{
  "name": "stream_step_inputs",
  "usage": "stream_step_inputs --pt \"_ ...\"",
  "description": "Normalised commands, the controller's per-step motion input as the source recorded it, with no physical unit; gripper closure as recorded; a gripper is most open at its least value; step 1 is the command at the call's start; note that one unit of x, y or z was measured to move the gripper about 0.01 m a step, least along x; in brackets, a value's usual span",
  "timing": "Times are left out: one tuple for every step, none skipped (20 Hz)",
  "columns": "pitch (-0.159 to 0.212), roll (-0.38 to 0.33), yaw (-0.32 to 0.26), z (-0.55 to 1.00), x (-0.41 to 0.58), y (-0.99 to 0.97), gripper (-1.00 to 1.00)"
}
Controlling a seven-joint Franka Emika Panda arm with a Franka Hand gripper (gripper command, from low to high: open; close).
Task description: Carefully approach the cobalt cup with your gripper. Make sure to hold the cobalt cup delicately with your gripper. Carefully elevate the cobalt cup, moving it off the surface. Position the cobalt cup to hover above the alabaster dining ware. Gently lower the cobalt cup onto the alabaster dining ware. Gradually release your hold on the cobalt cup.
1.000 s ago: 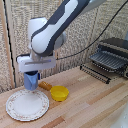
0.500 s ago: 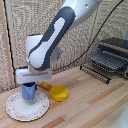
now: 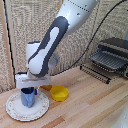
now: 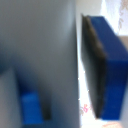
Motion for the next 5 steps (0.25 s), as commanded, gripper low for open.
stream_step_inputs --pt "0.096 0.011 0.0 0.51 0.143 -0.01 -1.0" --pt "0.1 0.031 0.0 0.6 0.123 -0.13 -1.0" --pt "0.108 0.034 0.007 0.63 0.22 -0.11 -1.0" --pt "0.091 0.016 0.028 0.66 0.254 -0.08 -1.0" --pt "0.092 0.058 0.108 0.75 0.197 -0.19 -1.0"
